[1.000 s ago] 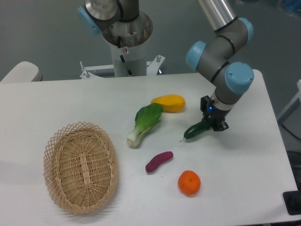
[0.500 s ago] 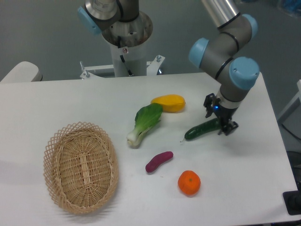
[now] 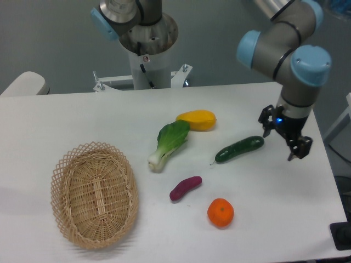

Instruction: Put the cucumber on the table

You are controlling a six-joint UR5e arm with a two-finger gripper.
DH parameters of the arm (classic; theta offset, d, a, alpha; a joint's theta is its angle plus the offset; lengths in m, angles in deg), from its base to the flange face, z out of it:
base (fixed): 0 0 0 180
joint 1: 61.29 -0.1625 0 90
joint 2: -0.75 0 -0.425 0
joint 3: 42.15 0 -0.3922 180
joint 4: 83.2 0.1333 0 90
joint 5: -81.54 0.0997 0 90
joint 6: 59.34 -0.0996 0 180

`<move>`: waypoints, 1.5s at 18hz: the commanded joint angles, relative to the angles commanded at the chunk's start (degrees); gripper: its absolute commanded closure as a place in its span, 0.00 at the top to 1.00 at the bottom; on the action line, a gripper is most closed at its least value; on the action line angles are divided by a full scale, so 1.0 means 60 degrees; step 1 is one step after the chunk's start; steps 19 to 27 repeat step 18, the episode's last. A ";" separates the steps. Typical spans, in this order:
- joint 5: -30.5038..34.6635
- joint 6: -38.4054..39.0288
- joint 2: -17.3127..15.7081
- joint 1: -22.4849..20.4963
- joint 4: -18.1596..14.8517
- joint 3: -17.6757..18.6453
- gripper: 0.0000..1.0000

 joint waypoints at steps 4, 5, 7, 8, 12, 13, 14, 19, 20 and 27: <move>-0.0104 0.0821 0.0278 0.0292 -0.0207 -0.0646 1.00; -0.0075 0.1025 0.0293 0.0351 -0.0192 -0.0676 1.00; -0.0031 0.1421 0.0366 0.0512 -0.0134 -0.0705 1.00; -0.0031 0.1611 0.0410 0.0614 -0.0119 -0.0735 1.00; -0.0031 0.1994 0.0513 0.0747 -0.0104 -0.0895 1.00; -0.0031 0.2067 0.0556 0.0834 -0.0104 -0.0911 1.00; -0.0031 0.2096 0.0571 0.0850 -0.0104 -0.0925 1.00; -0.0016 0.2111 0.0586 0.0894 -0.0104 -0.0940 1.00; -0.0016 0.2111 0.0586 0.0894 -0.0104 -0.0940 1.00; -0.0016 0.2111 0.0586 0.0894 -0.0104 -0.0940 1.00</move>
